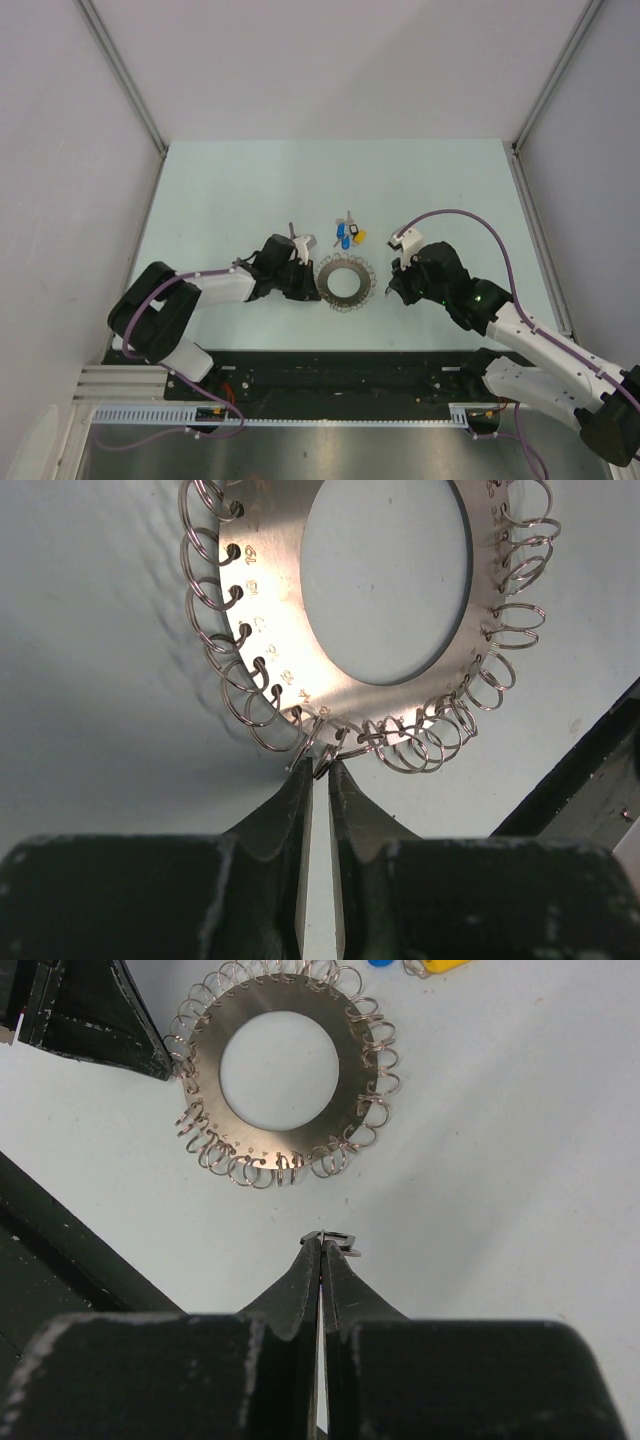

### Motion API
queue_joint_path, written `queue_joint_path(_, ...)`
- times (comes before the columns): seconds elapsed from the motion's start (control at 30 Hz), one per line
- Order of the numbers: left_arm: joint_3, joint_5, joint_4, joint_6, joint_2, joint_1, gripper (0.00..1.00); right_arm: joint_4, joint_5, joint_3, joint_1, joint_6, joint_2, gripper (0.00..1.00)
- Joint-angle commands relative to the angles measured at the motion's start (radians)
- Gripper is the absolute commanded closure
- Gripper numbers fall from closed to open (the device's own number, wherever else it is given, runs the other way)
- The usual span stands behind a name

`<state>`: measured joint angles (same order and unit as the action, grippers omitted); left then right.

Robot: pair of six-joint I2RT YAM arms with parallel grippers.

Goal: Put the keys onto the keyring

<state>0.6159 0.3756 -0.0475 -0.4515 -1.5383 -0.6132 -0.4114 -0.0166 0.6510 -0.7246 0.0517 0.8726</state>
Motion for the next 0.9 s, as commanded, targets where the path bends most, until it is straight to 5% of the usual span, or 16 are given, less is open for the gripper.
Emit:
queue_joint_path(0.0,0.031,-0.004,-0.017,0.017,-0.013,-0.005,0.85,0.031,-0.008,0.021,-0.006,-0.001,0.0,1.0)
queue_joint_path(0.53,0.05,0.019,-0.022,0.045,-0.043,-0.019,0.88,0.034,-0.023,0.022,-0.01,-0.003,0.012,1.0)
queue_joint_path(0.67,0.051,0.023,-0.029,0.069,-0.039,-0.025,1.0,0.034,-0.025,0.021,-0.012,-0.003,0.012,1.0)
queue_joint_path(0.87,0.016,0.009,-0.077,0.135,0.061,-0.03,1.0,0.039,-0.043,0.021,-0.015,-0.009,0.008,1.0)
